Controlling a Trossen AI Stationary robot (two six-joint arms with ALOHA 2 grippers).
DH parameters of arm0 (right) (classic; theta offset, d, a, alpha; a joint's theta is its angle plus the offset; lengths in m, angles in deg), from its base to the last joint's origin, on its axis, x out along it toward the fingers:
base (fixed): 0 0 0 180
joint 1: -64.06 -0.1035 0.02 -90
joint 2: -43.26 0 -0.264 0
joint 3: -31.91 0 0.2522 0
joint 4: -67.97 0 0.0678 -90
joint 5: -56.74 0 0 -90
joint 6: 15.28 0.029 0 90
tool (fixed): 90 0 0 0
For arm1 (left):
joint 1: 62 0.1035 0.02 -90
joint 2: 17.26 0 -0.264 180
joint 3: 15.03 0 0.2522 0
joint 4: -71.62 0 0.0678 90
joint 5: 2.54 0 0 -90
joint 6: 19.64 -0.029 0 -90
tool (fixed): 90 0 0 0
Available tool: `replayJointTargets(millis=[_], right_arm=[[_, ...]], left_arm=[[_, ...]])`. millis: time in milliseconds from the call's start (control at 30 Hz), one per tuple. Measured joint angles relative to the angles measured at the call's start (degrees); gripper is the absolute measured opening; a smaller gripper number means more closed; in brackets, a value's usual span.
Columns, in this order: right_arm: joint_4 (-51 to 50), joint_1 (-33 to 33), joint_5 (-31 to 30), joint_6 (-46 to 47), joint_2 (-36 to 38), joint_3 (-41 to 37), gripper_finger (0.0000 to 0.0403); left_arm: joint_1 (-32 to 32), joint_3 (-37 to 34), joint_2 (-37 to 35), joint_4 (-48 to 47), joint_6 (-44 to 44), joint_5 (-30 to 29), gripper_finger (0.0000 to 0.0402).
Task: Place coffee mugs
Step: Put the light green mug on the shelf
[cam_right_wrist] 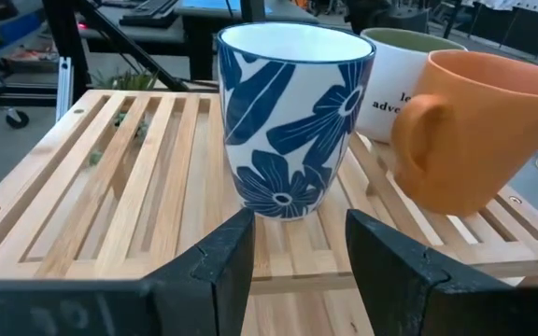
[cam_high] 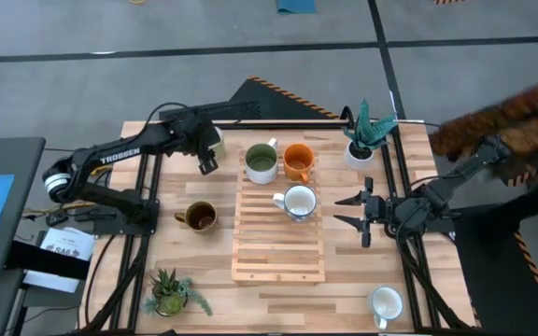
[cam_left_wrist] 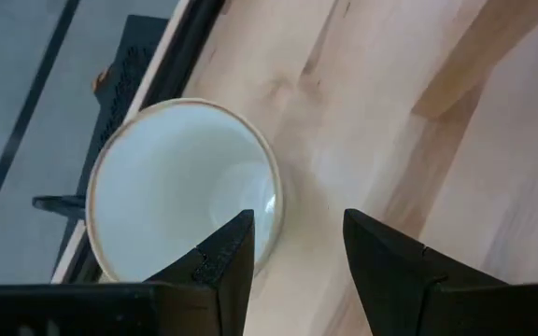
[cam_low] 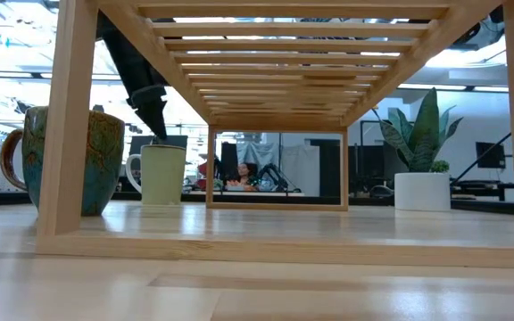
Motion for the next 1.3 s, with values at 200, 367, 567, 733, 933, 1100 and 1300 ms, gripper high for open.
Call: replayJointTargets(millis=[200,367,567,733,933,1100,1300], right_arm=[[0.02,0.0,0.0,0.0,0.0,0.0,0.0194],[0.02,0.04,0.0,0.0,0.0,0.0,0.0194],[0.04,0.04,-0.02,0.02,0.0,0.0,0.0194],[0.06,0.04,-0.02,0.41,0.0,0.0,0.0194],[0.07,0.04,-0.02,0.48,0.0,0.0,0.0194],[0.06,0.04,-0.02,0.55,-0.01,0.0,0.0194],[-0.09,0.04,-0.04,0.52,-0.02,0.0,0.0194]], left_arm=[[3.21,0.0,0.01,2.13,2.55,1.29,0.0151],[4.22,-0.02,0.02,1.93,3.26,3.62,0.0151],[4.98,-0.02,0.02,0.98,6.03,6.34,0.0151],[5.14,-0.04,0.02,-1.13,6.94,3.62,0.0151],[5.19,-0.07,0.2,-1.59,6.02,2.6,0.0151],[5.28,-0.07,3.77,-1.87,4.77,2.08,0.0151],[5.28,-0.04,9.18,-0.09,3.48,1.49,0.0151]])
